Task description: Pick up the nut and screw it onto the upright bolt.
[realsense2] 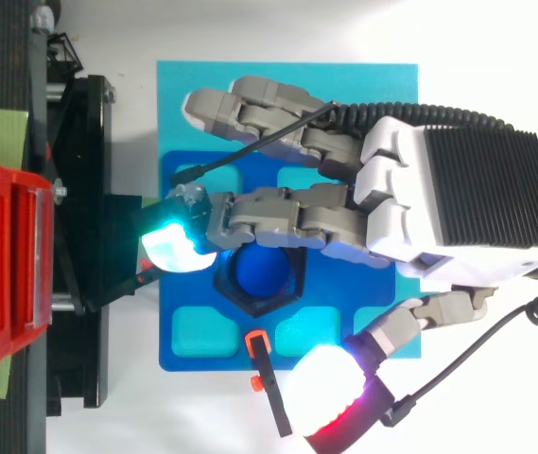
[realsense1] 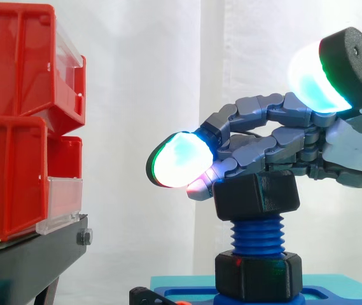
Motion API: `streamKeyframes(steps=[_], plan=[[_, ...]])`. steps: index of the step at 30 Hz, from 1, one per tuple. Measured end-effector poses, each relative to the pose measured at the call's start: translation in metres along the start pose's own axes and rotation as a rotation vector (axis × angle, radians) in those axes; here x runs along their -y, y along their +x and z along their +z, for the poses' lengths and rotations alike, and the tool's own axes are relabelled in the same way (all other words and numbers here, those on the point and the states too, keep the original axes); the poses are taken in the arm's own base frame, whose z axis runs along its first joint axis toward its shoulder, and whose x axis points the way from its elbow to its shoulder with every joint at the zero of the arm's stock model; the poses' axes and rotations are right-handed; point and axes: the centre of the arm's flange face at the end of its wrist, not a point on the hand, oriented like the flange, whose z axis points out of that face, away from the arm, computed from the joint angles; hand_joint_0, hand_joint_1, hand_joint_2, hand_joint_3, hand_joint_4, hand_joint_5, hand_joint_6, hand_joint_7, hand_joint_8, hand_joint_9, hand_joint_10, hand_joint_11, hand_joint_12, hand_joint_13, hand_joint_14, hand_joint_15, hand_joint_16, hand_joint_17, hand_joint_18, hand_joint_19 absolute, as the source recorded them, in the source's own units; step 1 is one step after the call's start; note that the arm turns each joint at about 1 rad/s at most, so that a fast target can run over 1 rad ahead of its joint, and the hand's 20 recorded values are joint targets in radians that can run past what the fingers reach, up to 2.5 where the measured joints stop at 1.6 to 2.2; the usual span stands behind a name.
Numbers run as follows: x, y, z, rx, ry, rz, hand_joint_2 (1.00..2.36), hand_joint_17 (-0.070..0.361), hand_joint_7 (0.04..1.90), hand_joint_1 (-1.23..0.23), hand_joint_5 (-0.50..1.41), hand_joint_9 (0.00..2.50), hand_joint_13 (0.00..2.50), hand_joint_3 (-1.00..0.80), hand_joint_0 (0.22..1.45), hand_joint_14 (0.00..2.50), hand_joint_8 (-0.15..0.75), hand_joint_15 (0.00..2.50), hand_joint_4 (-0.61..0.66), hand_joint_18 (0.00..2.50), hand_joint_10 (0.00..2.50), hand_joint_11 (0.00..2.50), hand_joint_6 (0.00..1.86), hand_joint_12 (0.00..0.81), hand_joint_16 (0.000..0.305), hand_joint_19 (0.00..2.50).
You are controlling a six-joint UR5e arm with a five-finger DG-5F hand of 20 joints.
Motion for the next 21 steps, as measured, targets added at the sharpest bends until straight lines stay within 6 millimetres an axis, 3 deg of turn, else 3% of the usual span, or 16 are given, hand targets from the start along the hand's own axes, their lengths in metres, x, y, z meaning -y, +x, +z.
streamKeyframes(steps=[21], plan=[[0.0058,0.0028,-0.0064,-0.068,-0.012,-0.044,1.0,0.125,0.96,-0.16,-0.09,0.63,0.28,-0.5,0.42,0.0,0.294,0.0,0.2,0.11,0.0,0.0,0.5,0.403,0.056,0.06]])
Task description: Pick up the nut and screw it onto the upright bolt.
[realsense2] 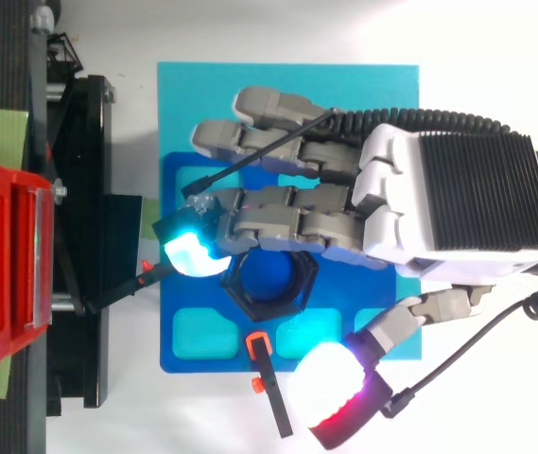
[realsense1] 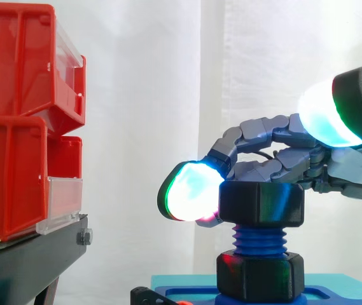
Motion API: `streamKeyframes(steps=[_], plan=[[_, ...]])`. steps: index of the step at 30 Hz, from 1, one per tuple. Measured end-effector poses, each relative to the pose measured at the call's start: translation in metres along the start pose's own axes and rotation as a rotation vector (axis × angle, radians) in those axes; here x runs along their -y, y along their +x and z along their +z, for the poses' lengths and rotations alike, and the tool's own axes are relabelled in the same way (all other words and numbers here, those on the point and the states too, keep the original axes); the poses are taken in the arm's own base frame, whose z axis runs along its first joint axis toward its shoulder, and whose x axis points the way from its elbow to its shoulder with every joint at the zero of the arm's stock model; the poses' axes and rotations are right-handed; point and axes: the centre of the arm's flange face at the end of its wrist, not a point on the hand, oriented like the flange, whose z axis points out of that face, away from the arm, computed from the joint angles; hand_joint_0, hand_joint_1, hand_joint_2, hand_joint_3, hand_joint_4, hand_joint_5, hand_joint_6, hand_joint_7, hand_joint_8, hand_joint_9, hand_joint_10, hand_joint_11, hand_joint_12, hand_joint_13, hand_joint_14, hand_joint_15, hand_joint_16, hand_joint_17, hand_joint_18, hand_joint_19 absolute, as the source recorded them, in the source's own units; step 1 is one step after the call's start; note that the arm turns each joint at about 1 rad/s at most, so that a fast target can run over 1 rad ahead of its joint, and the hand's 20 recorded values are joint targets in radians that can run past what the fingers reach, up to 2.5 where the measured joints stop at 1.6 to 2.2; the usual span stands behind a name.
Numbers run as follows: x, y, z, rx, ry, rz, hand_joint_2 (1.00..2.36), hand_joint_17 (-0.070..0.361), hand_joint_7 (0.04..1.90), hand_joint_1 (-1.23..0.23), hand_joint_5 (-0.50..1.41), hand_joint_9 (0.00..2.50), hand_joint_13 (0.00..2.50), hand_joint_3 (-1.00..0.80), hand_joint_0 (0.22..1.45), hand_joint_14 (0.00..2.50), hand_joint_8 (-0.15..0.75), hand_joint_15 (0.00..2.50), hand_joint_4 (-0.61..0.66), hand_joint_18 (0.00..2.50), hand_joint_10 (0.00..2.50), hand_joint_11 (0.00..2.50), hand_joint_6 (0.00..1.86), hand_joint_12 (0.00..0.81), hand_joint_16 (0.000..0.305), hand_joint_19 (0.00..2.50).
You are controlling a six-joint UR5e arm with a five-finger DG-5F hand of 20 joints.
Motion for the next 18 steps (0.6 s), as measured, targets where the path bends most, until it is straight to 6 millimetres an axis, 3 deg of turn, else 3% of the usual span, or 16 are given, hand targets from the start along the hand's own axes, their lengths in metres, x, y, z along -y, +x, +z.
streamKeyframes(steps=[18], plan=[[0.011,-0.005,-0.001,0.001,0.003,-0.011,1.0,0.11,1.19,-0.19,-0.04,0.81,0.45,-0.5,0.44,0.0,0.321,0.0,0.22,0.29,0.0,0.0,0.5,0.382,0.049,0.0]])
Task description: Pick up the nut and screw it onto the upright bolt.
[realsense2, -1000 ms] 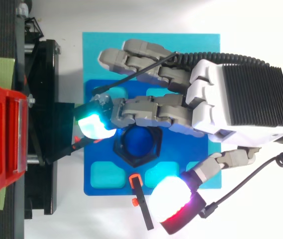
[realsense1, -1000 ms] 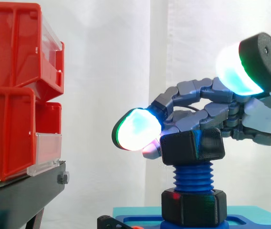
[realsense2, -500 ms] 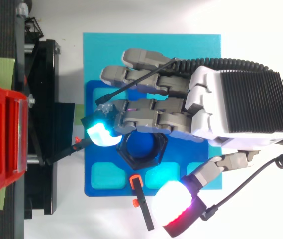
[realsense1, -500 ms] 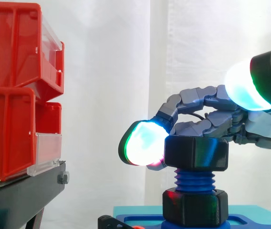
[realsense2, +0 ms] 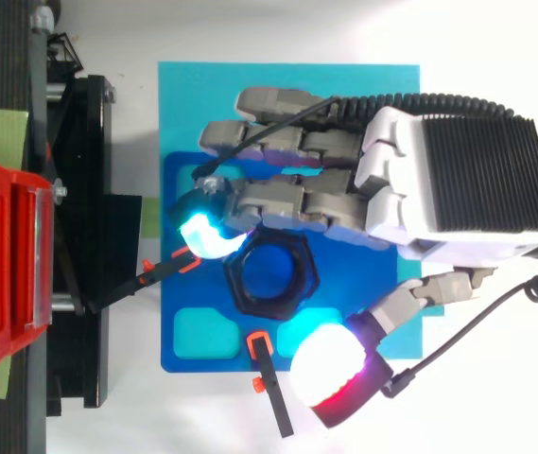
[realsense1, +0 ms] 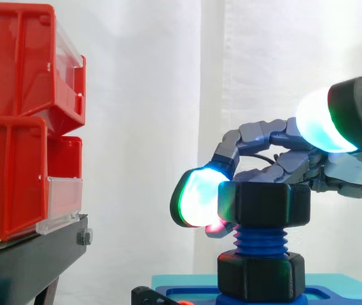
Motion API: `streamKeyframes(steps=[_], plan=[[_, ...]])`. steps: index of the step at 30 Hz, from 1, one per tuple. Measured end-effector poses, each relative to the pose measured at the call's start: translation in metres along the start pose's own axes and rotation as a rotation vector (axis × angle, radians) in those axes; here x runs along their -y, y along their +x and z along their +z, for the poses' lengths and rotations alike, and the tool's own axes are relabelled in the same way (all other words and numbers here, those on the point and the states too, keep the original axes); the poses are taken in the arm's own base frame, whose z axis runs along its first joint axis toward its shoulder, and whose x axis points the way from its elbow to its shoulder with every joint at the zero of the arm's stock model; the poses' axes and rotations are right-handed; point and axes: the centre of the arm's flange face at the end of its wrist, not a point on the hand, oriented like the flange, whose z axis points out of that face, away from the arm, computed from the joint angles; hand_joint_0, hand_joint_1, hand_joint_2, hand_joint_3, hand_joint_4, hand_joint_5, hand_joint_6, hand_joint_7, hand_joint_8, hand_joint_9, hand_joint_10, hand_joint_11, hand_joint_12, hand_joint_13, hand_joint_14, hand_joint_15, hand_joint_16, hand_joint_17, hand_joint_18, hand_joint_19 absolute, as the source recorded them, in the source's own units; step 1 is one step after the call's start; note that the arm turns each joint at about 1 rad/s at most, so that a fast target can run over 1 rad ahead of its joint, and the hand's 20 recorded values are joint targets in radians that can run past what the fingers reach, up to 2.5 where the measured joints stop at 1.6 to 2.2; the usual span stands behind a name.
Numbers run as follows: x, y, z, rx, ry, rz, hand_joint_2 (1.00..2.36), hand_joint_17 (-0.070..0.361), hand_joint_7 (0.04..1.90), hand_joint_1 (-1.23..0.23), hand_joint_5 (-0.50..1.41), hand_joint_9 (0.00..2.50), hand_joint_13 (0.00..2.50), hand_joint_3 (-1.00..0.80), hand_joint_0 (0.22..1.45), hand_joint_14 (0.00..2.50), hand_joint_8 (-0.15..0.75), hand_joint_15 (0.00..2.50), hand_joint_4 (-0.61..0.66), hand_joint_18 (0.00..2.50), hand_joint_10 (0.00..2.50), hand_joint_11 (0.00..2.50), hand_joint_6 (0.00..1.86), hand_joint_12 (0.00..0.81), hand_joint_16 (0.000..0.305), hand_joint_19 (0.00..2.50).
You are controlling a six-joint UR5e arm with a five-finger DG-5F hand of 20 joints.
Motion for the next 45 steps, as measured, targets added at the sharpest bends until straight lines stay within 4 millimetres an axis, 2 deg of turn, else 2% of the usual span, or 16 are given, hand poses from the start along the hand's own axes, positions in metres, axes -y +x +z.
streamKeyframes(steps=[6,10,14,21,29,31,33,34,36,39,43,44,45], plan=[[0.009,-0.005,-0.001,0.002,-0.01,-0.003,1.0,0.102,1.25,-0.2,-0.02,0.9,0.51,-0.5,0.46,0.0,0.323,0.0,0.22,0.35,0.0,0.0,0.5,0.367,0.045,0.0],[0.018,-0.009,-0.002,0.001,-0.019,-0.012,1.0,0.097,1.29,-0.21,0.01,1.01,0.63,-0.5,0.47,0.0,0.314,0.0,0.16,0.41,0.0,0.0,0.5,0.355,0.043,0.0],[0.027,-0.013,-0.004,-0.002,-0.02,-0.027,1.0,0.087,1.3,-0.21,0.05,1.17,0.72,-0.5,0.49,0.0,0.264,0.0,0.08,0.49,0.0,0.0,0.5,0.329,0.039,0.0],[0.039,-0.019,-0.007,-0.004,-0.018,-0.045,1.0,0.074,1.36,-0.22,0.08,1.36,0.91,-0.5,0.49,0.0,0.213,0.03,0.03,0.63,0.0,0.0,0.5,0.3,0.033,0.05],[0.047,-0.033,-0.011,-0.006,-0.029,-0.06,1.0,0.066,1.39,-0.24,0.1,1.51,1.03,-0.5,0.5,0.0,0.149,0.05,0.04,0.75,0.0,0.0,0.5,0.263,0.03,0.09],[0.047,-0.038,-0.012,-0.005,-0.031,-0.067,1.0,0.068,1.36,-0.23,0.08,1.45,1.01,-0.5,0.49,0.0,0.187,0.05,0.07,0.72,0.0,0.0,0.5,0.281,0.03,0.08],[0.048,-0.044,-0.013,-0.003,-0.03,-0.076,1.0,0.081,1.24,-0.21,0.02,1.25,0.91,-0.5,0.48,0.0,0.272,0.07,0.14,0.63,0.0,0.01,0.5,0.327,0.036,0.08],[0.049,-0.047,-0.013,-0.001,-0.03,-0.079,1.0,0.084,1.22,-0.21,0.01,1.19,0.89,-0.5,0.48,0.0,0.278,0.06,0.16,0.62,0.0,0.01,0.5,0.339,0.037,0.08],[0.048,-0.058,-0.013,0.008,-0.03,-0.082,1.0,0.099,1.04,-0.2,-0.05,1.08,0.78,-0.5,0.46,0.0,0.302,0.06,0.21,0.62,0.0,0.01,0.5,0.364,0.044,0.12],[0.044,-0.083,-0.01,0.044,-0.035,-0.085,1.0,0.115,0.82,-0.19,-0.12,0.91,0.65,-0.5,0.45,0.0,0.298,0.03,0.21,0.57,0.0,0.0,0.5,0.387,0.051,0.15],[0.038,-0.114,0.004,0.082,-0.041,-0.086,1.0,0.121,0.7,-0.19,-0.15,0.8,0.54,-0.5,0.44,0.0,0.287,0.01,0.18,0.49,0.0,0.0,0.5,0.386,0.054,0.16],[0.036,-0.118,0.006,0.08,-0.041,-0.086,1.0,0.123,0.68,-0.18,-0.15,0.77,0.49,-0.5,0.43,0.0,0.287,0.0,0.18,0.44,0.0,0.0,0.5,0.391,0.055,0.15],[0.034,-0.121,0.008,0.076,-0.041,-0.085,1.0,0.122,0.67,-0.18,-0.16,0.66,0.29,-0.5,0.43,0.0,0.278,0.0,0.18,0.17,0.0,0.0,0.5,0.397,0.054,0.08]])
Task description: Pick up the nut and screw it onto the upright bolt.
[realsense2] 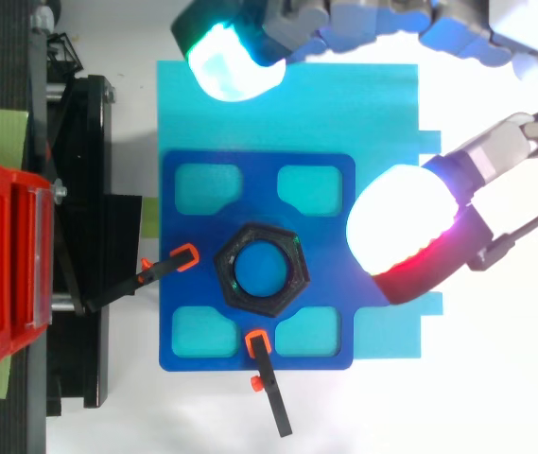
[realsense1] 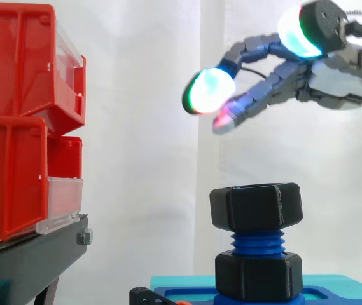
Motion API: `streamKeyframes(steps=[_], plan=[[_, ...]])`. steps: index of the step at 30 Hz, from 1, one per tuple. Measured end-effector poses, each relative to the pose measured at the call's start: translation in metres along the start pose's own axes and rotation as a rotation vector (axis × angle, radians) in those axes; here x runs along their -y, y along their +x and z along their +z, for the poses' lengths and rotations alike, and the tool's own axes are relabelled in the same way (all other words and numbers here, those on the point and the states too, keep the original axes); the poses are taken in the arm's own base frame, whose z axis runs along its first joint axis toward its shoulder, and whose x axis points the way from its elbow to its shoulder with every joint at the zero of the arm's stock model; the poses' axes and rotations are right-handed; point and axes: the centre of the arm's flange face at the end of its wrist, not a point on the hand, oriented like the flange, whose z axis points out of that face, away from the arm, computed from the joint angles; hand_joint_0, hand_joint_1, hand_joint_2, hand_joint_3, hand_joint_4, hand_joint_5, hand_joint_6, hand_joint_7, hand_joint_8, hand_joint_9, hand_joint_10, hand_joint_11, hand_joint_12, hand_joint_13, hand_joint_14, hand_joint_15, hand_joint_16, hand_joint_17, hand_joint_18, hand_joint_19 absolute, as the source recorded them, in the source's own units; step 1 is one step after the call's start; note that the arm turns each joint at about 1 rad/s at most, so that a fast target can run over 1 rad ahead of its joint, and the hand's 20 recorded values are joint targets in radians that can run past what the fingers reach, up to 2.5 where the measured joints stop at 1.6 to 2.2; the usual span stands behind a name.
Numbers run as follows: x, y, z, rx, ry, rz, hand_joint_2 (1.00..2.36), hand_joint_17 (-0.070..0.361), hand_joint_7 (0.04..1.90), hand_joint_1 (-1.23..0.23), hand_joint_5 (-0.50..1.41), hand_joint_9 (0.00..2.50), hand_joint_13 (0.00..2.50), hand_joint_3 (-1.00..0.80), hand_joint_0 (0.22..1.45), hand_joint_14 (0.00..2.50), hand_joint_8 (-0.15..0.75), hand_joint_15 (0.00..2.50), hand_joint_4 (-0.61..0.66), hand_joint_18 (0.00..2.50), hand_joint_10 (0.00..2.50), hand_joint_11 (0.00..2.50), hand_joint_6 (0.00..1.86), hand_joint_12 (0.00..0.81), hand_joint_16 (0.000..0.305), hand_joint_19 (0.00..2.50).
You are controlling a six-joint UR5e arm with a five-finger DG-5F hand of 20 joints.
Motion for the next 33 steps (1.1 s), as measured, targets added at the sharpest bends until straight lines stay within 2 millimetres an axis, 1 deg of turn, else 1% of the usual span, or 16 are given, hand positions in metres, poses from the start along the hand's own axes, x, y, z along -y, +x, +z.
streamKeyframes(steps=[1,2,5,9,10,12,15,16,20,27,33], plan=[[-0.001,0.0,0.001,-0.003,-0.001,0.001,1.0,0.127,0.67,-0.18,-0.16,0.61,0.19,-0.5,0.43,0.0,0.276,0.0,0.18,0.03,0.0,0.0,0.5,0.4,0.056,0.05],[-0.003,0.0,0.003,-0.005,-0.002,0.001,1.0,0.131,0.67,-0.14,-0.16,0.46,0.0,-0.5,0.42,0.0,0.272,0.0,0.17,0.0,0.0,0.0,0.5,0.401,0.058,0.04],[-0.006,0.009,0.007,-0.003,-0.011,0.005,1.0,0.133,0.65,-0.14,-0.17,0.33,0.0,-0.5,0.41,0.0,0.255,0.0,0.16,0.0,0.0,0.0,0.5,0.394,0.059,0.0],[-0.01,0.033,0.014,0.013,-0.03,0.026,1.0,0.133,0.66,-0.13,-0.17,0.24,0.0,-0.5,0.41,0.0,0.253,0.0,0.17,0.0,0.0,0.0,0.5,0.39,0.059,0.0],[-0.011,0.038,0.015,0.013,-0.034,0.033,1.0,0.134,0.66,-0.13,-0.17,0.24,0.0,-0.5,0.41,0.0,0.253,0.0,0.17,0.0,0.0,0.0,0.5,0.391,0.06,0.0],[-0.014,0.049,0.017,0.009,-0.04,0.054,1.0,0.14,0.66,-0.19,-0.17,0.22,0.0,-0.5,0.39,0.0,0.263,0.0,0.18,0.0,0.0,0.0,0.5,0.404,0.062,0.0],[-0.019,0.059,0.018,-0.005,-0.042,0.076,1.0,0.141,0.66,-0.27,-0.18,0.22,0.0,-0.5,0.38,0.0,0.263,0.0,0.18,0.0,0.0,0.0,0.5,0.403,0.063,0.0],[-0.022,0.064,0.018,-0.014,-0.04,0.084,1.0,0.141,0.66,-0.28,-0.18,0.21,0.0,-0.5,0.38,0.0,0.263,0.0,0.19,0.0,0.0,0.0,0.5,0.403,0.063,0.0],[-0.033,0.075,0.016,-0.054,-0.032,0.098,1.0,0.142,0.67,-0.28,-0.18,0.21,0.0,-0.5,0.38,0.0,0.263,0.0,0.18,0.0,0.0,0.0,0.5,0.404,0.063,0.0],[-0.048,0.086,0.014,-0.1,-0.034,0.105,1.0,0.141,0.68,-0.26,-0.17,0.22,0.0,-0.5,0.39,0.0,0.266,0.0,0.19,0.0,0.0,0.0,0.5,0.403,0.063,0.0],[-0.052,0.101,0.012,-0.139,-0.023,0.113,1.0,0.141,0.69,-0.26,-0.17,0.24,0.0,-0.5,0.4,0.0,0.272,0.0,0.19,0.0,0.0,0.0,0.5,0.403,0.063,0.0]])
